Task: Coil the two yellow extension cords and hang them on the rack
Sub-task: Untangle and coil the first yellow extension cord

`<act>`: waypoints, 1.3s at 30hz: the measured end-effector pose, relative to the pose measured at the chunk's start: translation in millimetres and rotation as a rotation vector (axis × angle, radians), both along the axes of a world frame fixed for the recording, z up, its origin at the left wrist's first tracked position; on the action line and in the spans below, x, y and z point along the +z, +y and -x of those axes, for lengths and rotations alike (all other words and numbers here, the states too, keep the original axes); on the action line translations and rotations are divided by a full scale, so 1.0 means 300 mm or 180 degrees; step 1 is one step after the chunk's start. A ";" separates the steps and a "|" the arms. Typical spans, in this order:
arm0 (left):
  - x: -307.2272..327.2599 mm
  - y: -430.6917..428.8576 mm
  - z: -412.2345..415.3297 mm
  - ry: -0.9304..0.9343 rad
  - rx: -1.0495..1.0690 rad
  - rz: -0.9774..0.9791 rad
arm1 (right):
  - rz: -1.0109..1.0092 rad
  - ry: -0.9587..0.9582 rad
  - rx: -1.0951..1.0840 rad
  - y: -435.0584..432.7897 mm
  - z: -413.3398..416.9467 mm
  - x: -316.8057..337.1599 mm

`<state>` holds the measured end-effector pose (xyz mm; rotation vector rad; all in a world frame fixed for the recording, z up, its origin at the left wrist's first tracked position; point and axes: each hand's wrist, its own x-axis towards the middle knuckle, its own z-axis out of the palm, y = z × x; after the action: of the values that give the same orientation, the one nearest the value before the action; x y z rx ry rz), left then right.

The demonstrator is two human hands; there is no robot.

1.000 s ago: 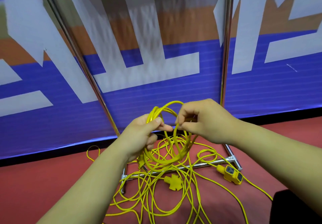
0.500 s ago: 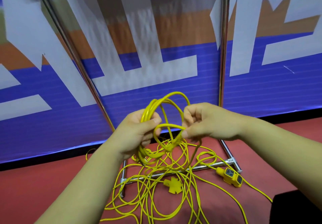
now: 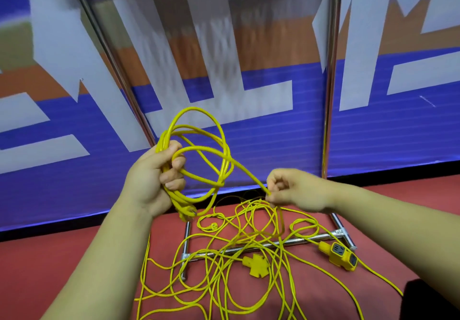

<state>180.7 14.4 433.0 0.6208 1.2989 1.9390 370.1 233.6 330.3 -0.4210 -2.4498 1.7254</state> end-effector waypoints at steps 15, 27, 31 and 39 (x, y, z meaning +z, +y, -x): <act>-0.107 0.022 -0.044 0.0661 -0.0230 0.1242 | -0.1910 0.0573 0.0279 -0.126 -0.008 0.215; -0.124 0.089 -0.201 0.0102 -0.1138 0.1291 | -0.0405 0.1415 -0.1041 -0.073 0.001 0.259; -0.108 0.111 -0.214 -0.0263 -0.1175 0.1045 | -0.0446 0.1356 -0.1414 -0.036 -0.006 0.247; -0.091 0.116 -0.205 -0.0581 -0.1317 0.0916 | -0.1081 0.1066 -0.1272 -0.022 -0.019 0.206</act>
<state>242.1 49.1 405.6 0.5062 1.1951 1.4079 375.7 227.0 392.2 -0.4925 -2.1721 1.0981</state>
